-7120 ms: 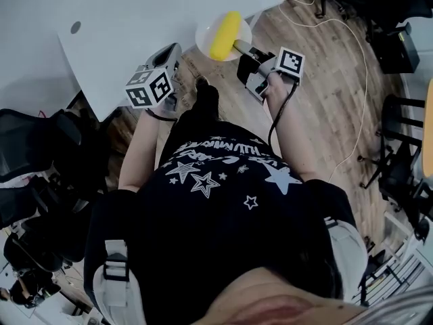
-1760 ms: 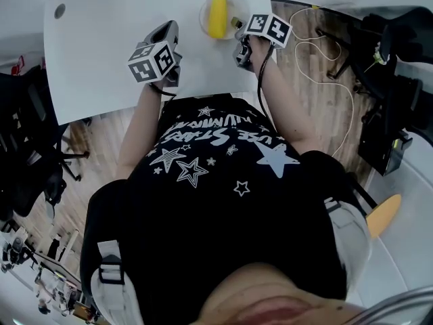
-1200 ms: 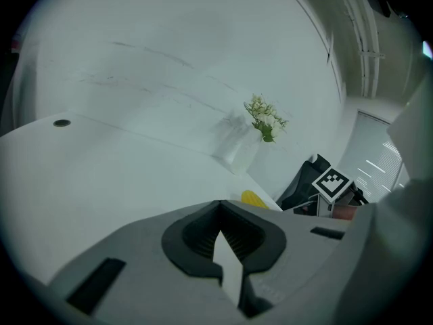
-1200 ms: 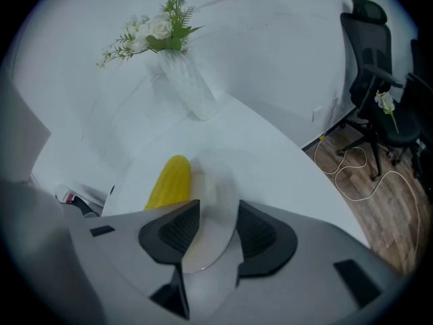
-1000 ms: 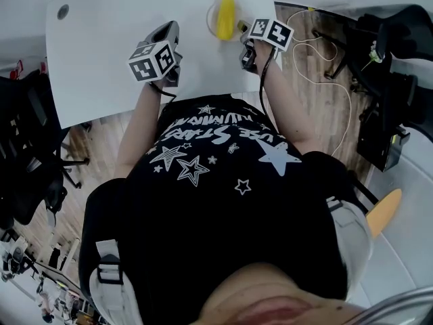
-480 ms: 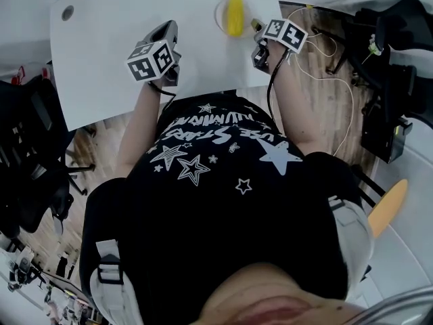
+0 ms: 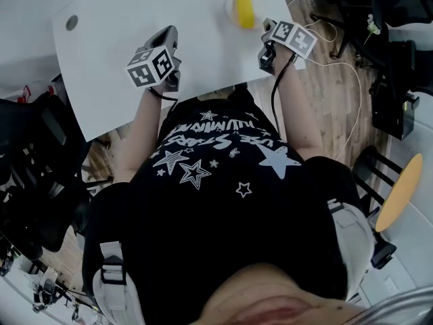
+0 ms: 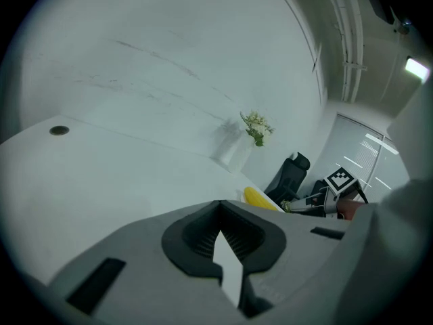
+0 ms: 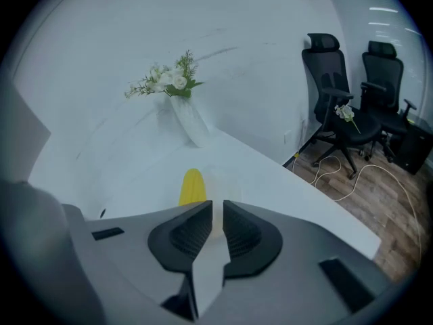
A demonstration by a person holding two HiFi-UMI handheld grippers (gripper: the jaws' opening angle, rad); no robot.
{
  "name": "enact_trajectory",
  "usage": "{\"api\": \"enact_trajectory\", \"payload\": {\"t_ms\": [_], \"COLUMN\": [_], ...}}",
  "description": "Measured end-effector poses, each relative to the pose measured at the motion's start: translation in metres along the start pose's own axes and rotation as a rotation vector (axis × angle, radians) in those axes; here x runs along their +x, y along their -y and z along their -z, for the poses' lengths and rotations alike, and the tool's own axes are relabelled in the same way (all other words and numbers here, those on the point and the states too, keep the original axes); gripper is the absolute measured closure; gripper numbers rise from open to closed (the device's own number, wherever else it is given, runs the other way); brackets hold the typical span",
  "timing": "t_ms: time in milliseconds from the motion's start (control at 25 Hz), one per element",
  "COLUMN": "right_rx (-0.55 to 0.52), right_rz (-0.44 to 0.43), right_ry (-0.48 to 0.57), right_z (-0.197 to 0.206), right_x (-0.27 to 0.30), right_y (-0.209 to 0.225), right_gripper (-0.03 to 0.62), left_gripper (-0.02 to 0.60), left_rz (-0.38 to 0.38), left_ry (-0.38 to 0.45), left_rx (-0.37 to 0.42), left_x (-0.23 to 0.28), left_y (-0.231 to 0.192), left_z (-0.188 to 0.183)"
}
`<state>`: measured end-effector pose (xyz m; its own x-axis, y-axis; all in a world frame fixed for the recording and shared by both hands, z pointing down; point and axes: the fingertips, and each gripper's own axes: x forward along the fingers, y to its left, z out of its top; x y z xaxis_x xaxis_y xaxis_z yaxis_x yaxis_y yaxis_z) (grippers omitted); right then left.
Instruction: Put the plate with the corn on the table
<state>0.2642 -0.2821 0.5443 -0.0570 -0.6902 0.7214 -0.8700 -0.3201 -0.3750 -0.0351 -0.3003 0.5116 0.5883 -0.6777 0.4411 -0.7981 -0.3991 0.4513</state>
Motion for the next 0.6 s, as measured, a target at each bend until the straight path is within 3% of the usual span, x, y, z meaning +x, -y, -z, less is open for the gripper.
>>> {"api": "enact_trajectory", "payload": {"t_ms": [80, 280, 600], "right_rx": [0.002, -0.001, 0.025], "right_rz": [0.027, 0.059, 0.032], "right_ry": [0.028, 0.056, 0.079], "right_z": [0.01, 0.044, 0.079], "right_x": [-0.008, -0.028, -0.057], "right_y": [-0.003, -0.011, -0.022], "right_gripper": [0.571, 0.579, 0.586], "left_gripper": [0.575, 0.575, 0.575], "left_rz": [0.039, 0.131, 0.192], "left_ry": [-0.022, -0.071, -0.07], "left_rx": [0.021, 0.076, 0.086], "left_x": [-0.004, -0.009, -0.024], "left_y": [0.0, 0.001, 0.01], "left_z": [0.003, 0.012, 0.025]}}
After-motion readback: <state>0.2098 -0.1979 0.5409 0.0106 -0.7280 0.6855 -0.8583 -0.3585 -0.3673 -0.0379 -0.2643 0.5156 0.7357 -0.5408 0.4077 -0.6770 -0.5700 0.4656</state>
